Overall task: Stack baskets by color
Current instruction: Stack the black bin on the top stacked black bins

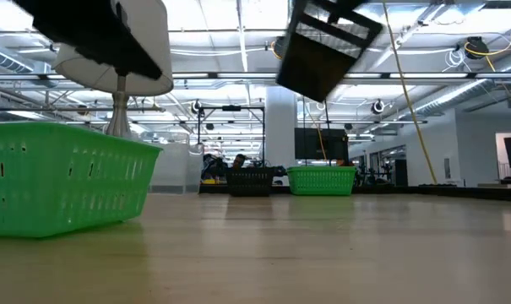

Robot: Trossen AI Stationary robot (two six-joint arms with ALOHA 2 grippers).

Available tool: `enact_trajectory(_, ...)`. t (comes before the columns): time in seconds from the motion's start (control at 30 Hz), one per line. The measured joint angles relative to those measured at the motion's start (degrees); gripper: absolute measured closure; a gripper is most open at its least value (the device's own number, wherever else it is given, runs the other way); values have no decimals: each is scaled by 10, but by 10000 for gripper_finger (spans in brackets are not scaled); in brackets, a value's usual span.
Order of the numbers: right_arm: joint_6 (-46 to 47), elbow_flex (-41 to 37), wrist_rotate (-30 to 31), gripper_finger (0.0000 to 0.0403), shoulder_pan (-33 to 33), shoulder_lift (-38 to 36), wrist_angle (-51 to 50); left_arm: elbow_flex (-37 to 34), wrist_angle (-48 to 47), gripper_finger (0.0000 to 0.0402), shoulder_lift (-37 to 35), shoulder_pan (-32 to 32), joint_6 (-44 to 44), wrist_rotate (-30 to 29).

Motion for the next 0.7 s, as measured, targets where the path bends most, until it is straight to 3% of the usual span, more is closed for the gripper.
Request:
enact_trajectory(0.27, -148, 33, -4, 398, -117, 0, 75, 0, 34, 369, 67, -6, -36, 0)
enact_trajectory(0.7, -274, 36, -52, 396, -269, 10, 214, 0, 73, 369, 100, 5, -12, -12)
